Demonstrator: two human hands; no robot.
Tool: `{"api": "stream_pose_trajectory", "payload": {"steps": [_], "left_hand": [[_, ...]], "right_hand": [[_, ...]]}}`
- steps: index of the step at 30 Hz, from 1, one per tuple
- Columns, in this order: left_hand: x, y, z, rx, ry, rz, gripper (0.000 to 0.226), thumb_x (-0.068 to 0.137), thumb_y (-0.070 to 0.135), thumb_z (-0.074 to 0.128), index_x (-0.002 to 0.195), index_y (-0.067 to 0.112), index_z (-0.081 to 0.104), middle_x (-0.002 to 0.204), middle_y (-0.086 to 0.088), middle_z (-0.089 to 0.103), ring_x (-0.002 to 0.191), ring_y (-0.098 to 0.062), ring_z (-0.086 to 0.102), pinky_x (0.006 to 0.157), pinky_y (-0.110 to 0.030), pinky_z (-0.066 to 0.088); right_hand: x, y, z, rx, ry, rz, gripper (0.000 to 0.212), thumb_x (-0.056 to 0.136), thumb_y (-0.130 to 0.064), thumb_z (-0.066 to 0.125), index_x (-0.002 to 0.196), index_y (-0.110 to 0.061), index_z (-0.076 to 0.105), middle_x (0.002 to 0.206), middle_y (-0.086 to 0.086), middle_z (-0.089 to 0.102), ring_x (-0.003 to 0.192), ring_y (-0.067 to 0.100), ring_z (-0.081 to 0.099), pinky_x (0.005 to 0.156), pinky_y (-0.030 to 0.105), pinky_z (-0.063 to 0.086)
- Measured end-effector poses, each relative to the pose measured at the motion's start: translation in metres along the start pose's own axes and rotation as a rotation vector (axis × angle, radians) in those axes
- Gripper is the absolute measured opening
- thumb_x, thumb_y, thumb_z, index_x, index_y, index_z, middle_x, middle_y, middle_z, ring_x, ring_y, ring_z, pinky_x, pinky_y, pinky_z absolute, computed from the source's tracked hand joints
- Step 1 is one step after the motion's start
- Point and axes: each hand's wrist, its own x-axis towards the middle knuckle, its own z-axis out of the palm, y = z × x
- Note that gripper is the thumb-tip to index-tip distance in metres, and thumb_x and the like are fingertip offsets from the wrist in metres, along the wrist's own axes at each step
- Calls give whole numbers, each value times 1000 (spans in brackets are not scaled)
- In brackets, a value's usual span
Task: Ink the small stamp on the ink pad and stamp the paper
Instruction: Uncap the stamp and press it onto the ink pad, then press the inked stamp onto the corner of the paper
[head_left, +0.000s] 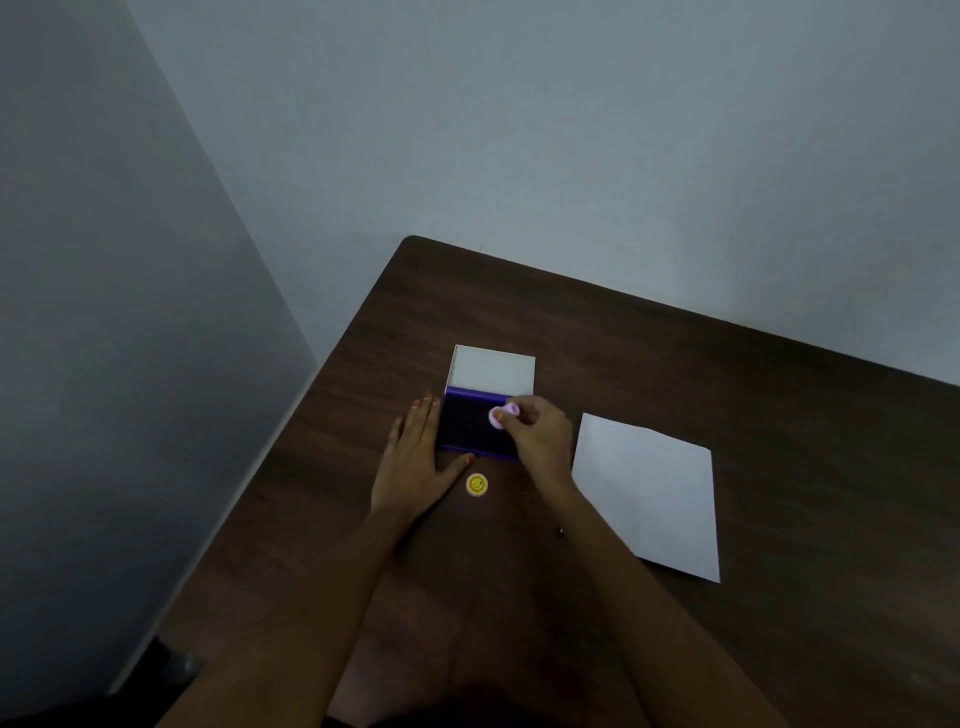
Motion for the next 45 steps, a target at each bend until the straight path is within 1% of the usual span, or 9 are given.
{"api": "stream_pose_trajectory", "payload": {"steps": [4,9,22,26,31,33,36,41,45], "left_hand": [[3,-5,5,55,-25,-16,90,77,68,24,146,14,7,156,-8,10,143,-17,7,112,-28,-1],[5,-8,8,53,-31,-4,90,74,68,18,146,14,9,156,-7,12,143,-16,8,113,-29,0],[5,-7,7,71,-47,-8,86,78,66,25,146,15,8,156,-6,10,143,-15,8,113,-30,0],[5,-7,5,62,-35,-2,89,74,67,19,146,15,9,156,-6,12,142,-15,9,113,-30,0],[3,-5,4,0,-7,-8,86,77,68,23,146,17,13,155,-6,16,142,-13,10,113,-28,1],[2,-4,4,-6,-6,-25,82,81,66,27,146,17,12,155,-5,15,142,-12,9,113,-27,0],[2,-4,4,-26,-5,-64,75,89,56,38,146,17,9,156,-4,12,142,-12,7,112,-27,0],[1,4,-3,-171,3,-122,68,91,44,44,145,17,14,155,-4,15,142,-13,9,113,-31,7],[0,13,-12,-272,115,-168,51,92,24,51,138,13,35,148,-9,34,138,-19,25,111,-38,24]], "right_hand": [[17,1,26,-287,-69,-176,15,82,-8,62,94,0,63,101,19,65,93,24,59,81,28,47],[24,2,42,-464,-128,-264,19,85,-8,57,101,3,60,106,20,63,98,27,57,85,29,44],[20,6,47,-446,-98,-238,21,84,-7,59,104,1,58,109,20,62,104,29,55,91,33,44],[24,1,44,-401,-123,-200,15,82,-6,61,95,2,60,101,20,63,92,24,57,74,24,41],[23,-5,16,250,25,229,20,79,-14,67,97,-6,65,98,10,65,93,17,57,77,23,46],[21,-8,0,682,-17,496,16,84,-13,62,98,-5,63,94,7,64,94,18,58,80,26,49],[18,-6,-23,1133,-72,716,6,87,-8,56,88,-7,62,92,10,62,86,16,59,68,24,55],[9,-1,-44,1273,-154,735,25,85,-10,58,109,-2,57,97,13,62,87,16,60,62,23,58],[0,-3,-65,1282,-104,709,15,86,-11,57,99,-3,60,91,11,63,83,16,61,53,21,58]]}}
